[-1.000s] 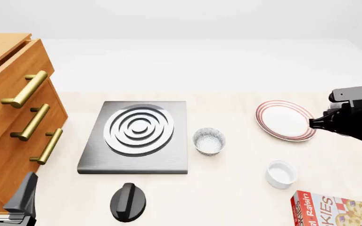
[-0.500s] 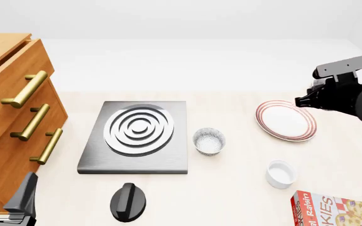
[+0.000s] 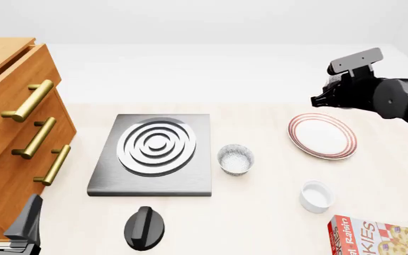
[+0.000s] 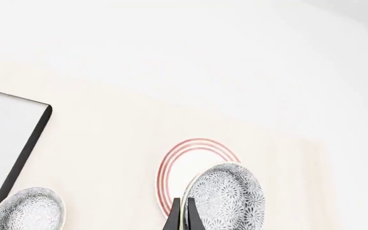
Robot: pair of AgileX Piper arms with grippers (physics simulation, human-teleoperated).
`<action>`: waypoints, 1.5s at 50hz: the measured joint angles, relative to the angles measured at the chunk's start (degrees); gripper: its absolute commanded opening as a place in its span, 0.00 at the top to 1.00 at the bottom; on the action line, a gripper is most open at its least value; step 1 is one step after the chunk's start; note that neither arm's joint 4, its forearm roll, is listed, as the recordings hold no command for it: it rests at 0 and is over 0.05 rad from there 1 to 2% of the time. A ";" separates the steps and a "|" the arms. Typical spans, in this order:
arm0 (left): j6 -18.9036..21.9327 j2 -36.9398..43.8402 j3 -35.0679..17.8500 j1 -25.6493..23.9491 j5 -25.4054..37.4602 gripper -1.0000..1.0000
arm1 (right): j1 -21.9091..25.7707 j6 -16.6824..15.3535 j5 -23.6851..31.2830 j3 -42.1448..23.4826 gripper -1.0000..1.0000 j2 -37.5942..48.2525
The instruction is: Pick the akita bowl next to the plate and place it on the plate.
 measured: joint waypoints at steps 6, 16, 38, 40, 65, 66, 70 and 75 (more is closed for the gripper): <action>0.00 0.00 0.00 0.00 0.00 0.00 | 0.85 0.01 -0.58 -1.08 1.00 2.07; 0.00 0.00 0.00 0.00 0.00 0.00 | 1.77 -0.01 -2.41 -1.37 1.00 5.35; 0.00 0.00 0.00 0.00 0.00 0.00 | 1.69 -0.97 -4.97 -2.06 1.00 10.92; 0.00 0.00 0.00 0.00 0.00 0.00 | 1.63 -1.09 -4.90 -2.42 1.00 11.23; 0.00 0.00 0.00 0.00 0.00 0.00 | 0.59 -1.53 -6.52 -4.64 1.00 16.62; 0.00 0.00 0.00 0.00 0.00 0.00 | 0.53 -1.53 -6.62 -4.66 1.00 16.88; 0.00 0.00 0.00 0.00 0.00 0.00 | 0.25 -1.52 -6.93 -4.85 1.00 17.84; 0.00 0.00 0.00 0.00 0.00 0.00 | -0.22 -1.49 -7.42 -5.05 1.00 19.01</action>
